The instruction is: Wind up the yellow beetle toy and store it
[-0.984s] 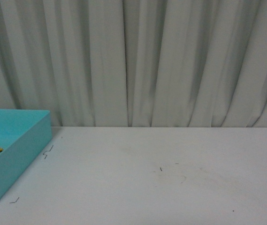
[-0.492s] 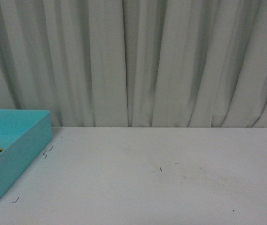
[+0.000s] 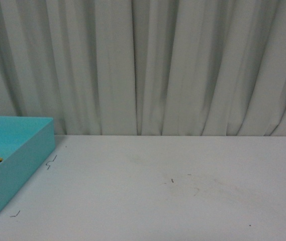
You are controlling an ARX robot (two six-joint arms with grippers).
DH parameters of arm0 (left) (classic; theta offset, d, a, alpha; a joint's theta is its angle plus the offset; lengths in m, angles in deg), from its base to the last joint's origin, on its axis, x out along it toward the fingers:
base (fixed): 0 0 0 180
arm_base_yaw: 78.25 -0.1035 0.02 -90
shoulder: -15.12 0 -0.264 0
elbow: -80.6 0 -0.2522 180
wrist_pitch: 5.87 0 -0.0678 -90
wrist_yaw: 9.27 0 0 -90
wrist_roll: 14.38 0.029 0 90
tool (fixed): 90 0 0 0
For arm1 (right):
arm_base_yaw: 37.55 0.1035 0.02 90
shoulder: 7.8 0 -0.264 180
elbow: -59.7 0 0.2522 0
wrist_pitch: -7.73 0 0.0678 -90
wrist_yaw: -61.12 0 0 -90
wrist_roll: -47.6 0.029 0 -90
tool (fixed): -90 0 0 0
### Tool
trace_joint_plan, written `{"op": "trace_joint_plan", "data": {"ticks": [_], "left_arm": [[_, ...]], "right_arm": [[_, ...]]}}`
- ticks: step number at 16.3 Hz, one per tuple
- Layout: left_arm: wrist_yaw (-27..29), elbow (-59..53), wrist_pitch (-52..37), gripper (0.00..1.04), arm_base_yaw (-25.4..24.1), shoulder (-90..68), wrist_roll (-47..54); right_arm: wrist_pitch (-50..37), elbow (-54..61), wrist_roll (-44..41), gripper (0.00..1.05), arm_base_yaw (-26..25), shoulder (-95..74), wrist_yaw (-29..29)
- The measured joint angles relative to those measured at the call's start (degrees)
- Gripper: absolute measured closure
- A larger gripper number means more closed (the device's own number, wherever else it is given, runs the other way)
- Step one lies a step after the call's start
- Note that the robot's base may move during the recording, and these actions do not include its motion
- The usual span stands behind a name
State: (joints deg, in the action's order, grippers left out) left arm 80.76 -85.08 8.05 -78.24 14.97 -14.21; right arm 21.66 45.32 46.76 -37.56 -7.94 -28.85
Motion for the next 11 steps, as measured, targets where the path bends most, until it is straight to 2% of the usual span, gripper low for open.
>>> {"op": "trace_joint_plan", "data": {"ticks": [11], "left_arm": [[0.0,0.0,0.0,0.07,0.0,0.0,0.0]], "right_arm": [[0.1,0.0,0.0,0.07,0.0,0.0,0.0]]}}
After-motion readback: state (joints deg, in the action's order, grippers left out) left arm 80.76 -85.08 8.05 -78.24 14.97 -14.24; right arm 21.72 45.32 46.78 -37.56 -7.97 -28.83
